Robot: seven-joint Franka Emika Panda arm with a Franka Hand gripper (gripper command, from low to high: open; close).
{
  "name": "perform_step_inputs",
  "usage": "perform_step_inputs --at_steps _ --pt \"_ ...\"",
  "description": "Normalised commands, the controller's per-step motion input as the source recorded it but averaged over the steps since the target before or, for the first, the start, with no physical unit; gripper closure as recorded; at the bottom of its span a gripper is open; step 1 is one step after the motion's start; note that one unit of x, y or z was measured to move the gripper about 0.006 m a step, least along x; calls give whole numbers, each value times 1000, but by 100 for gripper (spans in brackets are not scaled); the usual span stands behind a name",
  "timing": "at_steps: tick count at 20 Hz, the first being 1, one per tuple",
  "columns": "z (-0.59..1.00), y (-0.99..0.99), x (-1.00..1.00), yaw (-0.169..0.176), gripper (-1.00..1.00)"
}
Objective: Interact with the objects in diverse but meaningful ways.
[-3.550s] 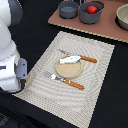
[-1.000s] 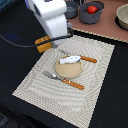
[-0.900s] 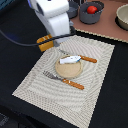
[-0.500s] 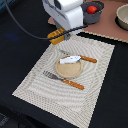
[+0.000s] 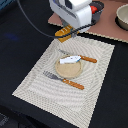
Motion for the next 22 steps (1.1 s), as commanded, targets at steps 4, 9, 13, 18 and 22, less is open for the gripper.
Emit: perform_step_inputs --at_steps 4,9,13,18,22 --pt "31 536 647 -12 100" --pt "3 521 638 -21 100" --pt "-1 521 603 -35 100" --pt "-106 469 441 -29 100" --pt "-279 276 129 -1 100"
